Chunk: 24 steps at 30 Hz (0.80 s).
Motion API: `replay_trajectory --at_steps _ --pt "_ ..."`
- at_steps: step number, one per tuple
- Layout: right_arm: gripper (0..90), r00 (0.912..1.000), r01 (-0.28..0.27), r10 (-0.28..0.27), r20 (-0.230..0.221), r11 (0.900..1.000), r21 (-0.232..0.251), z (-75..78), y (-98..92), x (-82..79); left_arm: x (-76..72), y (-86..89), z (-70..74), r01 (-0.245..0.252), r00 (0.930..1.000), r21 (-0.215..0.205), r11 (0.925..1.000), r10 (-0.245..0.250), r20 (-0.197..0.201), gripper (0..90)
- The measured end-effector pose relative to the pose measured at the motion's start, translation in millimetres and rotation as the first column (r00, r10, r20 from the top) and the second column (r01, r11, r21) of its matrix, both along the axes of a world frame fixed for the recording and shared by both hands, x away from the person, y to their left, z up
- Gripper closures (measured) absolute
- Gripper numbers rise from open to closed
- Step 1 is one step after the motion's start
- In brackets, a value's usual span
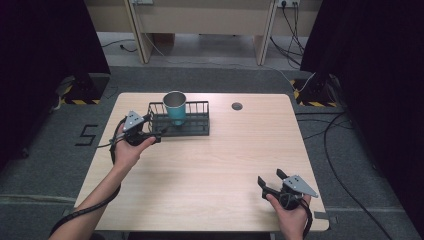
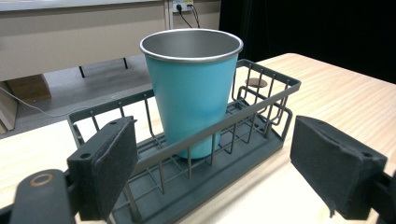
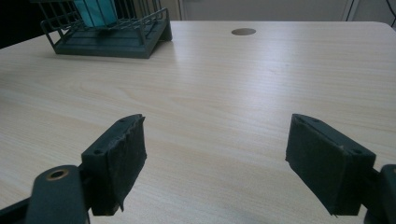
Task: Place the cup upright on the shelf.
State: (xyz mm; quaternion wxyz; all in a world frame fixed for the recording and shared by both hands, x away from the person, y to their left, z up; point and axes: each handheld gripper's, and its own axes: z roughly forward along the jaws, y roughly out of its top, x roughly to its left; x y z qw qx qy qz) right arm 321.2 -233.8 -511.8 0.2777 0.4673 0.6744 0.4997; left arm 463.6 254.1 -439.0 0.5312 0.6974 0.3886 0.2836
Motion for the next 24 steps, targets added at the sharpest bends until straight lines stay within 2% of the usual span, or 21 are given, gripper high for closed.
replay_trajectory --at_steps 11,24 --pt "20.6 1.0000 0.002 -0.002 0.003 1.000 -0.005 0.0 -0.7 0.2 -22.3 9.2 -7.5 0.013 0.9999 0.005 0.9999 -0.013 0.000 14.3" --pt "20.6 1.0000 0.004 -0.004 -0.002 1.000 -0.001 0.0 0.4 0.3 -51.1 28.4 -18.3 0.008 1.0000 0.003 1.0000 -0.008 0.005 14.3"
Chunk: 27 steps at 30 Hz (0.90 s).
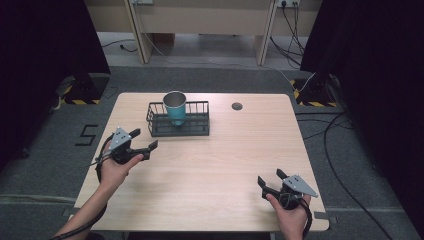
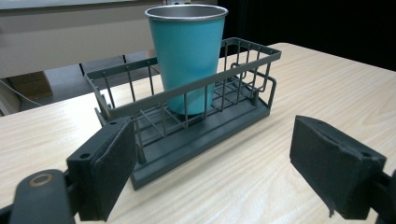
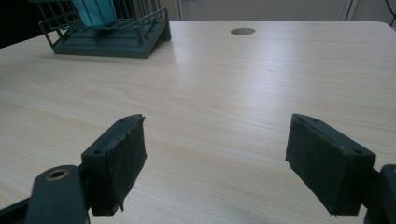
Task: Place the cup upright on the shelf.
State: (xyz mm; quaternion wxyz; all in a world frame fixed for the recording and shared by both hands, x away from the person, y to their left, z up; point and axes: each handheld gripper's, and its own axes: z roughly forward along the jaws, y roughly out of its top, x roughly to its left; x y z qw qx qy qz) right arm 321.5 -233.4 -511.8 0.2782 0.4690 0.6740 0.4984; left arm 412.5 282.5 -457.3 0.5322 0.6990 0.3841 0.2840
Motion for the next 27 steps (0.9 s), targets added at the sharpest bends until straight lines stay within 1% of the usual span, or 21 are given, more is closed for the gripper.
replay_trajectory --at_steps 6,8,16,19,22,25,27 --pt "20.7 1.0000 0.000 0.000 0.005 1.000 -0.002 -0.1 -0.6 0.1 -12.7 9.4 -5.8 -0.010 0.9999 -0.008 0.9999 0.010 -0.004 14.3" --pt "20.7 1.0000 0.000 0.000 -0.001 1.000 0.000 0.0 -0.2 0.1 -16.8 12.5 -8.4 -0.013 0.9999 -0.005 0.9999 0.013 -0.007 14.3" --pt "20.7 1.0000 0.000 0.000 -0.002 1.000 -0.002 0.0 0.0 0.2 -32.9 21.3 -21.7 -0.023 0.9994 -0.006 0.9997 0.023 -0.027 14.3" --pt "20.7 1.0000 0.000 0.000 0.000 1.000 -0.003 0.0 0.1 0.2 -37.9 24.3 -26.5 -0.029 0.9991 -0.002 0.9996 0.029 -0.032 14.4" --pt "20.7 1.0000 0.001 -0.001 -0.001 1.000 -0.003 0.0 0.2 0.1 -42.2 26.8 -32.6 -0.035 0.9985 -0.012 0.9993 0.035 -0.043 14.3" --pt "20.7 1.0000 0.001 -0.001 -0.001 1.000 -0.003 0.0 0.2 0.3 -46.1 30.5 -40.1 -0.049 0.9975 -0.010 0.9987 0.049 -0.050 14.4" --pt "20.7 1.0000 -0.001 0.001 -0.001 1.000 -0.004 0.0 0.2 0.4 -47.2 32.1 -42.1 -0.057 0.9973 -0.013 0.9983 0.057 -0.047 14.5"
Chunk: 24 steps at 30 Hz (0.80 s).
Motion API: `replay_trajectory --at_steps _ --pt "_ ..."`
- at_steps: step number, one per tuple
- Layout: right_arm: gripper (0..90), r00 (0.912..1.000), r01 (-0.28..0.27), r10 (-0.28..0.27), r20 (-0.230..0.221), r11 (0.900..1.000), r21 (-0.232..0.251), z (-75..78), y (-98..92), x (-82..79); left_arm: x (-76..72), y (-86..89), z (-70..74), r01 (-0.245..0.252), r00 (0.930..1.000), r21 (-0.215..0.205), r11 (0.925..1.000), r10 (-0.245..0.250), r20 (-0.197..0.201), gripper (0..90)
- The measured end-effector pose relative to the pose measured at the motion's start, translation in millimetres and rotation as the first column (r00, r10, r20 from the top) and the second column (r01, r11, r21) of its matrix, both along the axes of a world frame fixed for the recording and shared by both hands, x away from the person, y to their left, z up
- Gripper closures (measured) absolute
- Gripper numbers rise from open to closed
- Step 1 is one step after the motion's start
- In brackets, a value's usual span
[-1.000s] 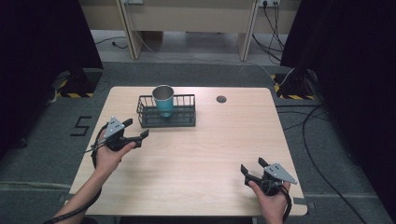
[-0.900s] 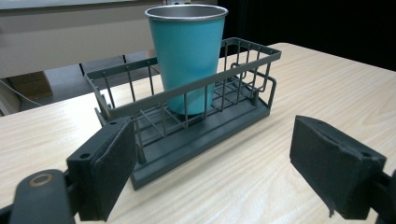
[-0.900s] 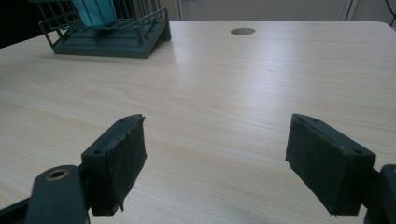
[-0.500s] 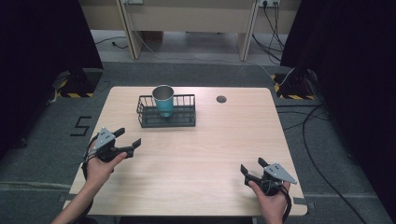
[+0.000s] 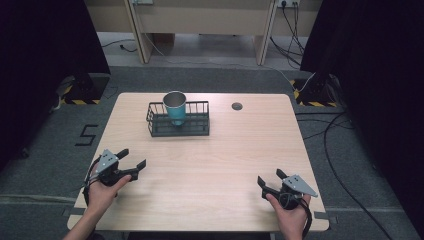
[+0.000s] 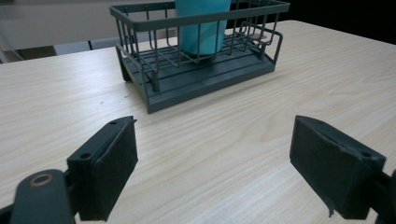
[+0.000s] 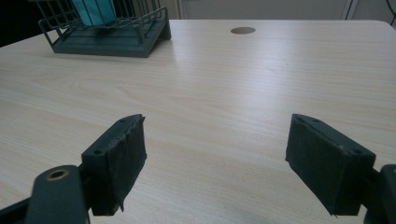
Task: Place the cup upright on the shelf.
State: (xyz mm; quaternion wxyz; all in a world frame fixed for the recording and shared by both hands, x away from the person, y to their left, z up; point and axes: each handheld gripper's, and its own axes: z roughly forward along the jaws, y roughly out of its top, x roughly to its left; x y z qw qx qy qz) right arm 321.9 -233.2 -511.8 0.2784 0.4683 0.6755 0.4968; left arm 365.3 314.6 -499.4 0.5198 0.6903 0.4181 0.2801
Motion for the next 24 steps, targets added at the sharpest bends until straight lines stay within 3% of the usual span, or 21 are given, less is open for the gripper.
replay_trajectory --at_steps 6,11,24 --pt "20.8 1.0000 -0.008 0.008 -0.002 1.000 -0.002 0.1 0.2 -0.1 -5.0 -0.7 -9.4 -0.004 0.9998 -0.011 0.9999 0.004 -0.020 14.6" --pt "20.9 0.9998 -0.018 0.018 -0.003 1.000 -0.002 0.1 1.1 0.7 -5.8 1.7 -6.2 -0.020 0.9998 -0.015 0.9997 0.020 0.005 14.7" --pt "20.9 0.9999 0.004 -0.004 -0.010 1.000 0.006 0.1 -0.6 2.0 -3.9 8.0 -7.6 0.000 1.0000 -0.029 0.9996 0.000 0.009 15.5"
